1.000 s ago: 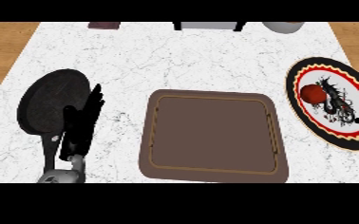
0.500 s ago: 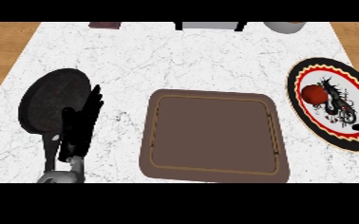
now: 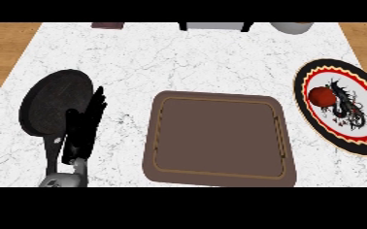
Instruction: Pick the bell pepper from the tray and place it in the plate
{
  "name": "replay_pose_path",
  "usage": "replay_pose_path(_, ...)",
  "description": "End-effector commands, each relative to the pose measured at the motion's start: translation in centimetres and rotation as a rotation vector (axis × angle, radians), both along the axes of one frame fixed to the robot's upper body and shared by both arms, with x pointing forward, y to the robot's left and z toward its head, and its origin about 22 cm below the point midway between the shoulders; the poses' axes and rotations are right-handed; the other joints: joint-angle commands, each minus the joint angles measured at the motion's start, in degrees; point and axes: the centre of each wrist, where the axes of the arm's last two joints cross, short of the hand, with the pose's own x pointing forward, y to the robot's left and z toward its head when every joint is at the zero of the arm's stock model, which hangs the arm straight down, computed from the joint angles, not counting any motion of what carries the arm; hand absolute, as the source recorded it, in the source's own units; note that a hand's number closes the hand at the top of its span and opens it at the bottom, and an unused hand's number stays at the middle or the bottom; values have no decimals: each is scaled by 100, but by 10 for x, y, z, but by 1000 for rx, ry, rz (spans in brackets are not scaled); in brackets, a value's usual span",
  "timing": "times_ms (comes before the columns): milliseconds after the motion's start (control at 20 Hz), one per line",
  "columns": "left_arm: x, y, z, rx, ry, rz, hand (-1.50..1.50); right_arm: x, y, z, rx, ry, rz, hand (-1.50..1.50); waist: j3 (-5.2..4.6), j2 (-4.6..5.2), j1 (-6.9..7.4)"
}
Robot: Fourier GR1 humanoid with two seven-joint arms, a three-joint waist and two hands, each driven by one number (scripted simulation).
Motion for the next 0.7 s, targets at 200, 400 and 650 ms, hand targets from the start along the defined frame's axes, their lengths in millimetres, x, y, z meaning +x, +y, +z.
replay_pose_path(200, -5, 12, 2, 2, -3, -4, 0, -16, -9, -4, 30, -41, 16, -150, 15, 26, 78)
replay_pose_path(400, 4, 0, 7, -6, -16, -9, 0, -18, -18, 7, 39, -66, -23, -150, 22, 34, 60)
replay_pose_path(650, -1, 6, -3, -7, 5, -16, 0, -28, -19, -2, 42, -83, -50, -150, 20, 33, 39)
